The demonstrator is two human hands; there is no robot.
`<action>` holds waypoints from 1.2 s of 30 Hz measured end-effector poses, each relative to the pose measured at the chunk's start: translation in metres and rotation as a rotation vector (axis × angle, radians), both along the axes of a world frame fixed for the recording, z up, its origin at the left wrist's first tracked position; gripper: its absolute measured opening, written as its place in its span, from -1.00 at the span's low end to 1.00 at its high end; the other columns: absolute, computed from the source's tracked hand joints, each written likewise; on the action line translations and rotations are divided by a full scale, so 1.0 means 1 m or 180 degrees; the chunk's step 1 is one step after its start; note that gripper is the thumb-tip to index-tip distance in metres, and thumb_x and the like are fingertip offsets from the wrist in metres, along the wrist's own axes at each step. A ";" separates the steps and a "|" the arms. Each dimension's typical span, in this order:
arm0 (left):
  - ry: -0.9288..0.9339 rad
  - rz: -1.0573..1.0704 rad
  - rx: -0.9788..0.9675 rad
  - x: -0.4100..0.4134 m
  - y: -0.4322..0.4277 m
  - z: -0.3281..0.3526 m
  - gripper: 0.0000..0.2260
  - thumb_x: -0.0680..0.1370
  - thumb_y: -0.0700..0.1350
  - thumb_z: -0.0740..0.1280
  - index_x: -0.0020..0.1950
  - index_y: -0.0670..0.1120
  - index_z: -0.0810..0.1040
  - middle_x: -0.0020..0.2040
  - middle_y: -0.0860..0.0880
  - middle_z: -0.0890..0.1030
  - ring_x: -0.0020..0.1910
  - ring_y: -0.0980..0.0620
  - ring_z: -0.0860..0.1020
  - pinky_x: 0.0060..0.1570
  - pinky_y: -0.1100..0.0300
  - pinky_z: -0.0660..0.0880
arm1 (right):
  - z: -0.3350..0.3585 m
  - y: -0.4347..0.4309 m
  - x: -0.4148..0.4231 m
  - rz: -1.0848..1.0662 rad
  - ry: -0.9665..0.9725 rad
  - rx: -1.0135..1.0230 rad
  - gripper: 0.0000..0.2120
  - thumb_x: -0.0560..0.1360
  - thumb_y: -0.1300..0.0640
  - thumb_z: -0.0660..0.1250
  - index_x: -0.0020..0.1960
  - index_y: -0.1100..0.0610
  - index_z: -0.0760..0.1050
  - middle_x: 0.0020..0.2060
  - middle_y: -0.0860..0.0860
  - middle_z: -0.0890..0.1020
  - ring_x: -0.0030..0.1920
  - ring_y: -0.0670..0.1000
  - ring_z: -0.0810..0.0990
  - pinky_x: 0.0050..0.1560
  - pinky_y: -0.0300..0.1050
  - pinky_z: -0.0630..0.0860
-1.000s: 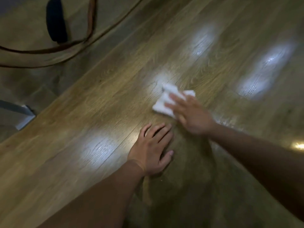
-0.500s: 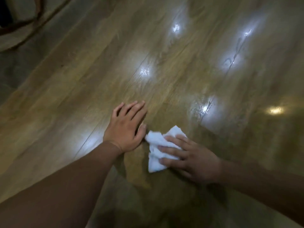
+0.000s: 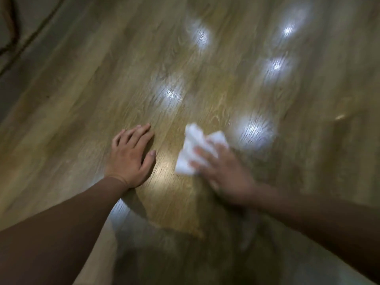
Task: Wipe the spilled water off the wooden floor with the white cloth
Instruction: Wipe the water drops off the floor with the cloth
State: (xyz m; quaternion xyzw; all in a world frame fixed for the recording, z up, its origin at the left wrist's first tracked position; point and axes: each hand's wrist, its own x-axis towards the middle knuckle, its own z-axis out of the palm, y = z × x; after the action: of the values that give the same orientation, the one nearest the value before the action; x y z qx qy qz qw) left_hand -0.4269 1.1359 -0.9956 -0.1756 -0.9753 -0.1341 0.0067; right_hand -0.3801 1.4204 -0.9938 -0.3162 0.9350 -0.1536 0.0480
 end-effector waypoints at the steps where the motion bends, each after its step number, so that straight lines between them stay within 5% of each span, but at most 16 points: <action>1: -0.0030 0.0000 -0.0012 -0.002 0.000 0.000 -0.54 0.56 0.07 0.14 0.36 -0.11 0.50 0.45 -0.05 0.45 0.40 -0.12 0.36 0.41 -0.08 0.16 | 0.005 -0.005 0.050 0.0636 -0.0234 -0.0080 -0.59 0.54 0.08 0.17 0.37 -0.02 0.45 0.46 0.08 0.38 0.47 0.29 0.24 0.45 0.26 0.17; 4: -0.0096 -0.0010 -0.0030 0.001 -0.001 0.001 -0.54 0.56 0.07 0.14 0.37 -0.11 0.50 0.45 -0.05 0.44 0.40 -0.12 0.36 0.42 -0.09 0.16 | 0.010 -0.002 0.105 0.2070 -0.0714 -0.0049 -0.70 0.60 0.01 0.22 0.32 -0.03 0.50 0.41 0.02 0.46 0.52 0.17 0.22 0.43 0.21 0.25; 6: -0.0068 -0.0015 -0.0027 0.001 -0.001 0.001 -0.56 0.56 0.06 0.15 0.35 -0.11 0.50 0.44 -0.05 0.45 0.40 -0.11 0.36 0.42 -0.10 0.17 | 0.002 0.006 0.054 0.2056 -0.0402 -0.0231 -0.67 0.64 -0.01 0.12 0.35 0.00 0.45 0.43 0.05 0.43 0.49 0.17 0.27 0.42 0.18 0.30; 8: -0.0073 -0.0014 0.0020 0.001 -0.001 0.000 -0.57 0.56 0.05 0.15 0.35 -0.10 0.50 0.44 -0.04 0.45 0.40 -0.11 0.36 0.41 -0.10 0.17 | -0.003 0.013 -0.027 0.1277 0.0092 -0.0146 -0.62 0.61 -0.02 0.10 0.40 -0.03 0.39 0.48 0.06 0.36 0.45 0.22 0.30 0.38 0.17 0.33; 11: -0.0146 0.0010 0.0045 0.002 -0.003 0.001 -0.58 0.58 0.05 0.13 0.37 -0.09 0.49 0.44 -0.03 0.45 0.41 -0.10 0.36 0.43 -0.11 0.17 | 0.006 0.002 -0.130 -0.0421 0.0026 0.0047 -0.60 0.62 0.05 0.12 0.44 -0.07 0.39 0.52 0.04 0.28 0.47 0.30 0.24 0.41 0.20 0.26; 13: -0.0256 -0.0008 0.0138 0.002 -0.003 0.003 -0.58 0.58 0.02 0.14 0.37 -0.11 0.47 0.44 -0.06 0.45 0.41 -0.12 0.36 0.44 -0.13 0.17 | 0.009 -0.030 -0.145 -0.1317 -0.0215 -0.0046 -0.59 0.62 0.11 0.11 0.45 -0.03 0.38 0.53 0.06 0.25 0.51 0.30 0.14 0.49 0.16 0.08; 15: -0.0405 0.0133 0.0656 0.002 -0.005 0.009 -0.60 0.56 -0.06 0.18 0.37 -0.15 0.45 0.41 -0.11 0.47 0.39 -0.14 0.40 0.43 -0.15 0.23 | 0.008 -0.065 -0.118 -0.1400 -0.0225 -0.0062 -0.55 0.58 0.13 0.09 0.46 0.01 0.35 0.52 0.09 0.25 0.51 0.32 0.10 0.50 0.23 0.04; 18: -0.0414 0.0860 0.1324 0.004 -0.019 0.023 -0.60 0.56 -0.12 0.22 0.39 -0.18 0.43 0.45 -0.15 0.43 0.41 -0.13 0.38 0.44 0.03 0.23 | -0.003 -0.082 -0.015 -0.0148 -0.0042 -0.0131 -0.48 0.46 0.10 0.09 0.40 0.07 0.42 0.45 0.18 0.36 0.44 0.37 0.19 0.41 0.35 0.19; 21: -0.0392 0.1538 0.0378 0.032 -0.045 0.032 -0.58 0.59 -0.01 0.21 0.43 -0.08 0.39 0.54 -0.12 0.28 0.48 -0.17 0.26 0.45 -0.12 0.13 | 0.004 -0.051 0.106 0.1718 -0.0407 0.0096 -0.55 0.50 0.03 0.17 0.39 -0.02 0.42 0.47 0.08 0.36 0.52 0.26 0.13 0.47 0.29 0.10; 23: -0.1243 0.1813 -0.0382 0.051 -0.057 0.034 -0.41 0.58 0.22 0.21 0.55 0.04 0.17 0.62 -0.09 0.02 0.56 -0.23 0.02 0.46 -0.28 0.03 | 0.006 -0.027 0.126 0.2870 -0.0801 0.0188 -0.65 0.56 0.02 0.20 0.33 -0.03 0.48 0.45 0.01 0.40 0.54 0.17 0.15 0.45 0.23 0.20; 25: -0.1947 0.1754 -0.0576 0.052 -0.064 0.037 -0.22 0.48 0.34 0.32 0.57 0.12 0.05 0.62 -0.07 -0.10 0.57 -0.26 -0.12 0.44 -0.35 0.08 | 0.004 -0.029 0.088 0.3225 -0.0737 0.0082 -0.68 0.59 0.02 0.18 0.31 -0.03 0.50 0.45 -0.02 0.40 0.53 0.13 0.21 0.40 0.16 0.31; 27: -0.1977 0.1683 -0.0483 0.037 -0.063 0.043 -0.18 0.37 0.29 0.48 0.50 0.10 0.18 0.58 -0.12 0.05 0.52 -0.32 0.02 0.36 -0.32 0.28 | 0.003 -0.049 0.014 0.2789 -0.0305 -0.0043 -0.64 0.56 0.04 0.15 0.33 -0.01 0.47 0.44 0.03 0.40 0.43 0.19 0.35 0.31 0.15 0.40; 29: -0.1986 0.1809 -0.0474 0.024 -0.058 0.046 -0.19 0.32 0.19 0.57 0.44 0.08 0.24 0.50 -0.17 0.14 0.47 -0.35 0.10 0.29 -0.28 0.37 | 0.010 -0.072 -0.080 0.1617 -0.0018 0.0024 -0.59 0.55 0.04 0.10 0.38 -0.01 0.42 0.46 0.09 0.37 0.32 0.25 0.43 0.24 0.12 0.45; 33: -0.2113 0.1950 -0.0391 0.018 -0.050 0.042 -0.18 0.30 0.05 0.62 0.41 0.03 0.22 0.48 -0.22 0.13 0.46 -0.41 0.05 0.31 -0.32 0.34 | 0.021 -0.095 -0.194 -0.1135 -0.0610 0.0401 -0.52 0.60 0.13 0.08 0.51 -0.10 0.26 0.56 0.05 0.13 0.53 0.28 0.07 0.50 0.08 0.04; 36: -0.2060 0.1996 -0.0310 0.018 -0.052 0.041 -0.18 0.29 0.03 0.63 0.39 0.02 0.24 0.46 -0.19 0.15 0.46 -0.38 0.05 0.27 -0.36 0.36 | 0.013 -0.107 -0.146 -0.0811 -0.0268 0.0336 -0.51 0.56 0.11 0.04 0.47 -0.05 0.34 0.53 0.09 0.24 0.50 0.35 0.08 0.44 0.30 0.18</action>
State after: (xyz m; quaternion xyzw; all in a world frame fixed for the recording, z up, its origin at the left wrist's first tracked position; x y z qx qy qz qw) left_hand -0.4086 1.0841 -0.9548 0.1792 -0.9384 -0.1276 -0.2665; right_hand -0.5261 1.3138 -0.9811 -0.1853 0.9715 -0.1221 0.0838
